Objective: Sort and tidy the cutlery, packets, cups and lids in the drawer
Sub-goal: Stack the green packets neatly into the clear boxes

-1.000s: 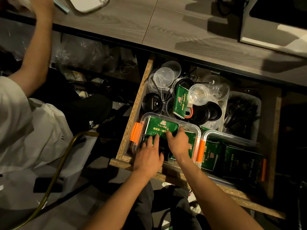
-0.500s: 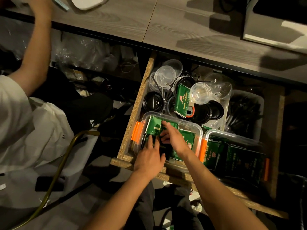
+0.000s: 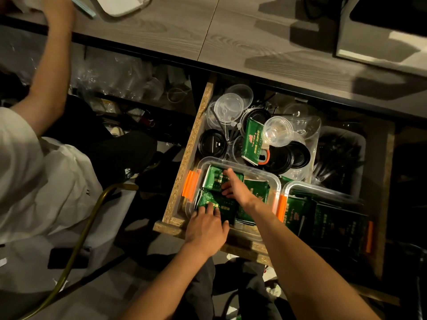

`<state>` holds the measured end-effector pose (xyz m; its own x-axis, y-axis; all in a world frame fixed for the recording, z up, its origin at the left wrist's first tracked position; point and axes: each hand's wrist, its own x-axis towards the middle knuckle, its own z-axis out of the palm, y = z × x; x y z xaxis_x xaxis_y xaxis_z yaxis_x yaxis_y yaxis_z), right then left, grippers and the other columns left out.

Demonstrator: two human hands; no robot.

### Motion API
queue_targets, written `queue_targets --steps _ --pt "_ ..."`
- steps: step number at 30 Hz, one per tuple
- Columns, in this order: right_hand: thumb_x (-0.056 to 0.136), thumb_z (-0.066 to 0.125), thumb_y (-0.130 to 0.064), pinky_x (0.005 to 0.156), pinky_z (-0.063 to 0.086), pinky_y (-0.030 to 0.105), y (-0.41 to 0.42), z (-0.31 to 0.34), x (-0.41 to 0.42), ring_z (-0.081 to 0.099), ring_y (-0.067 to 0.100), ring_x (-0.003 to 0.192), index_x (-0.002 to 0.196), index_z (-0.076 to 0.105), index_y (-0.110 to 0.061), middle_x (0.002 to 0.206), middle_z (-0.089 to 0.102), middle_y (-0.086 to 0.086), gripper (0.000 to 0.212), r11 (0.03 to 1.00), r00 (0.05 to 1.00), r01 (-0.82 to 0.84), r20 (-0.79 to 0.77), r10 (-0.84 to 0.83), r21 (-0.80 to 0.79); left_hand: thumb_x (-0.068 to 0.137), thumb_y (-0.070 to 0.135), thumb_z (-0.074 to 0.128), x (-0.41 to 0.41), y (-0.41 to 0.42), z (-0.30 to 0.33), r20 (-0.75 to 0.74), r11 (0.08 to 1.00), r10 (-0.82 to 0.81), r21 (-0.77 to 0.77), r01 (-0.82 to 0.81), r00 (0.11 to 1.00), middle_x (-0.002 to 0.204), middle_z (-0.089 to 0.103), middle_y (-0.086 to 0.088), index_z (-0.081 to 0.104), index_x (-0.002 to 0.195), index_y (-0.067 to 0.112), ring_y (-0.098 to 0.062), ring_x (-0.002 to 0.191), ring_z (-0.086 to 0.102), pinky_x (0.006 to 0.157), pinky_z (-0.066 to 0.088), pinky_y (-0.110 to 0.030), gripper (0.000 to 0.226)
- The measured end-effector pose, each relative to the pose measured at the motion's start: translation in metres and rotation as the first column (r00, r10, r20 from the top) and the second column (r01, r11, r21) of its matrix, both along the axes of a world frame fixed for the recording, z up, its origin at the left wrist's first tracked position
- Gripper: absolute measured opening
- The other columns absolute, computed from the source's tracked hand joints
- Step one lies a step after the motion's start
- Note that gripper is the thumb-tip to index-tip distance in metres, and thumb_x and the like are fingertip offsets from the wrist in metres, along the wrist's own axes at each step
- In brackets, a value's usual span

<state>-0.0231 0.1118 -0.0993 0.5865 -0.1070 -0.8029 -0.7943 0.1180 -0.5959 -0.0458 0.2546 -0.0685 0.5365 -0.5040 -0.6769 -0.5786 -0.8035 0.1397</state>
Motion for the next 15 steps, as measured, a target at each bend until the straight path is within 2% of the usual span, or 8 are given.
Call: queue_targets --steps 2,4,6,7,8,10,12,15 --pt "0.103 0.021 -0.054 0.097 0.046 0.041 -0.001 0.005 -0.001 0.059 0.029 0.103 0.140 0.044 -0.016 0.112 0.058 0.011 0.058 1.000 1.000 0.017 0.012 -0.017 0.004 0.105 0.044 0.025 -0.003 -0.001 0.002 0.002 1.000 0.018 0.010 -0.018 1.000 0.160 0.029 -0.013 0.037 0.151 0.007 -0.029 0.141 0.033 0.113 0.032 -0.042 0.060" --pt "0.104 0.028 -0.049 0.087 0.053 0.042 -0.007 0.017 -0.008 0.061 0.027 0.096 0.137 0.050 -0.013 0.110 0.062 0.011 0.053 0.991 0.990 0.127 0.068 -0.123 -0.048 0.105 0.042 0.027 -0.001 -0.004 0.005 0.012 0.995 0.089 -0.039 -0.089 0.996 0.151 0.041 -0.011 0.050 0.142 0.009 -0.026 0.134 0.040 0.108 0.036 -0.041 0.055" --pt "0.104 0.033 -0.047 0.084 0.054 0.043 -0.012 0.031 -0.025 0.064 0.025 0.092 0.126 0.061 -0.014 0.103 0.066 0.007 0.049 0.947 0.962 0.252 0.162 -0.222 -0.197 0.105 0.040 0.030 0.007 -0.008 0.006 0.035 0.970 0.185 -0.169 -0.176 0.982 0.143 0.048 -0.006 0.055 0.137 0.014 -0.022 0.129 0.044 0.105 0.039 -0.038 0.048" --pt "0.102 0.034 -0.050 0.088 0.053 0.044 -0.014 0.035 -0.037 0.064 0.024 0.095 0.121 0.065 -0.016 0.103 0.068 0.004 0.050 0.917 0.945 0.305 0.204 -0.257 -0.256 0.106 0.039 0.032 0.012 -0.012 0.007 0.028 0.938 0.242 -0.263 -0.226 0.970 0.144 0.047 -0.004 0.052 0.140 0.015 -0.020 0.130 0.045 0.106 0.040 -0.035 0.047" --pt "0.101 0.034 -0.052 0.097 0.050 0.043 -0.014 0.039 -0.049 0.062 0.020 0.102 0.123 0.065 -0.018 0.108 0.067 0.003 0.051 0.898 0.932 0.337 0.236 -0.275 -0.283 0.106 0.038 0.034 0.017 -0.017 0.007 -0.014 0.887 0.308 -0.358 -0.292 0.951 0.147 0.045 -0.001 0.047 0.145 0.017 -0.018 0.132 0.044 0.105 0.040 -0.032 0.046" --pt "0.104 0.031 -0.046 0.112 0.027 0.029 -0.011 0.039 -0.068 0.046 0.014 0.128 0.139 0.053 -0.018 0.135 0.057 0.004 0.050 0.895 0.943 0.305 0.234 -0.236 -0.325 0.106 0.036 0.036 0.025 -0.031 0.006 -0.190 0.758 0.439 -0.445 -0.476 0.878 0.153 0.038 0.002 0.040 0.150 0.022 -0.016 0.135 0.044 0.101 0.037 -0.027 0.046" --pt "0.106 0.030 -0.038 0.113 0.011 0.023 -0.008 0.034 -0.077 0.020 0.013 0.146 0.148 0.039 -0.015 0.156 0.036 0.003 0.049 0.894 0.966 0.248 0.171 -0.196 -0.374 0.106 0.037 0.035 0.030 -0.042 0.000 -0.334 0.658 0.556 -0.384 -0.648 0.762 0.156 0.035 -0.001 0.038 0.152 0.024 -0.019 0.136 0.043 0.101 0.036 -0.031 0.047" --pt "0.106 0.030 -0.040 0.118 0.003 0.029 -0.007 0.026 -0.079 0.003 0.009 0.149 0.152 0.032 -0.018 0.161 0.024 -0.002 0.051 0.897 0.964 0.261 0.151 -0.221 -0.355 0.106 0.038 0.033 0.034 -0.046 -0.010 -0.366 0.633 0.606 -0.314 -0.707 0.706 0.157 0.033 -0.001 0.039 0.151 0.025 -0.019 0.139 0.038 0.105 0.032 -0.033 0.047"
